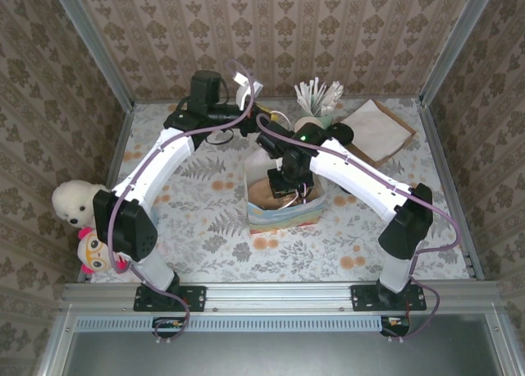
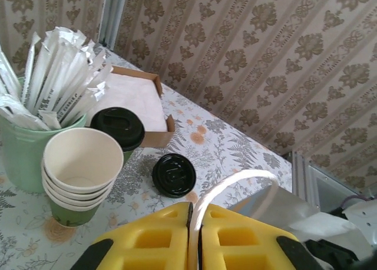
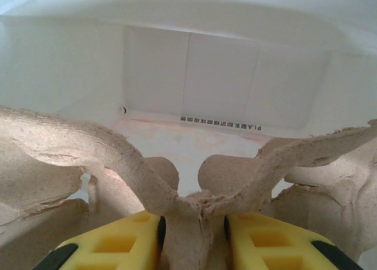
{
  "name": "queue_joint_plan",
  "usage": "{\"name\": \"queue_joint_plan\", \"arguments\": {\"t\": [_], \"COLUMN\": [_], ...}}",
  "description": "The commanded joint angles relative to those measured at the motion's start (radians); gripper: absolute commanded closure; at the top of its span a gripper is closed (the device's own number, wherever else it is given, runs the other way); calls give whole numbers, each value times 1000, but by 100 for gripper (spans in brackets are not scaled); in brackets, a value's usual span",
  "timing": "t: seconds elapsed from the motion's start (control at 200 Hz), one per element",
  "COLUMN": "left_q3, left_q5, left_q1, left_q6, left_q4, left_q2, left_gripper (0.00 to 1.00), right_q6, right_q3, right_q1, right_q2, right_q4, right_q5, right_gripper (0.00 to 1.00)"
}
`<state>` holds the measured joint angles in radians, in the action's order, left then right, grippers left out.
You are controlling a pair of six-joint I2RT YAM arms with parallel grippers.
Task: Pack the takeout coffee
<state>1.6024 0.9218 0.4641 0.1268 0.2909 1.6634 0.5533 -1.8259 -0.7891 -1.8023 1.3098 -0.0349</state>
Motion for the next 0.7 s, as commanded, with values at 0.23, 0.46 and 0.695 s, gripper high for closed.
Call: {"name": "queue_joint_plan", "arguments": {"t": [0.23, 0.46, 0.695], "left_q3": [-135, -370, -476], "left_q5": [-101, -167, -93], "left_q1": [-71, 40, 149], "left_q6": [-120, -276, -304], "left_q4": [41, 21, 113], "left_q2": [-271, -545, -720], "left_gripper": [64, 47, 44], "right_q6": [0, -3, 0], "right_q3": [-2, 8, 4], "right_q1": [6, 5, 5], "right_q2": [-7, 6, 9], "right_q4": [-3, -12, -16], "right_q5": [-22, -25, -25], "right_gripper": [70, 70, 70]}}
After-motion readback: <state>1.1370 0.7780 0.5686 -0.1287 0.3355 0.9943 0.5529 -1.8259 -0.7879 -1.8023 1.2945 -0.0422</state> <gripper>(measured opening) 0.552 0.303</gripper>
